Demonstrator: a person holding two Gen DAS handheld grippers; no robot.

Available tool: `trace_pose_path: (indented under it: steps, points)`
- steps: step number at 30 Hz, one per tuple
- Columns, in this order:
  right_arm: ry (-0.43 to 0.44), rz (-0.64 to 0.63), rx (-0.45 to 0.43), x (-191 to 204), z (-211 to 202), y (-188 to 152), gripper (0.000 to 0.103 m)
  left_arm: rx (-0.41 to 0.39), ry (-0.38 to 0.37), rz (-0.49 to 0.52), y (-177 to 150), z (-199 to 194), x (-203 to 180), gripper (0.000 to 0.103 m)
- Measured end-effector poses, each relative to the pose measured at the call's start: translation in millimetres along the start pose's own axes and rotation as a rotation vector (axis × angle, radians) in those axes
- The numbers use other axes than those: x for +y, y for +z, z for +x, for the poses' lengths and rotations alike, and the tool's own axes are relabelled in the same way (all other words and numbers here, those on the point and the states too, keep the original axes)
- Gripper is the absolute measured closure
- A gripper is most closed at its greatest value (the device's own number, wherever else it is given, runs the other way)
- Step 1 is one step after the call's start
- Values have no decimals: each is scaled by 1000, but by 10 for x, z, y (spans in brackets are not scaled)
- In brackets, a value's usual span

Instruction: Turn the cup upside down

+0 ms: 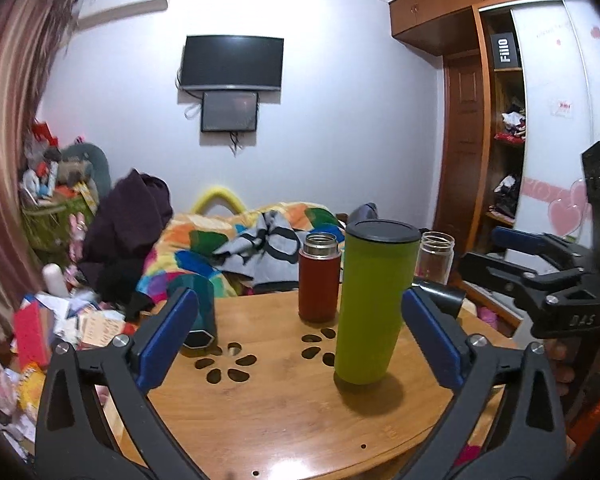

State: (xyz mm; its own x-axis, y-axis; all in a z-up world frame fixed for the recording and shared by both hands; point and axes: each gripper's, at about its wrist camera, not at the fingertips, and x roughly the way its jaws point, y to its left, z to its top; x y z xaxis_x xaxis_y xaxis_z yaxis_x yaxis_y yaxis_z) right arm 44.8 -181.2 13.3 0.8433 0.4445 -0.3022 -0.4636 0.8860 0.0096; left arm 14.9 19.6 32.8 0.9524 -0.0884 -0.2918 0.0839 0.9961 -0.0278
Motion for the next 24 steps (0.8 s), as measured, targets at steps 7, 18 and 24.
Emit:
trace_pose_path:
  steps: [7, 18, 24]
  points:
    - [-77, 35, 2, -73, -180, -192, 0, -7, 3, -7, -82, -135, -135, 0]
    - [-82, 39, -4, -67, -362, -372, 0, -5, 37, -17, -229, -245, -238, 0]
    - [-81, 33, -9, -40, -387, -369, 0, -1, 40, -19, -235, -236, -222, 0]
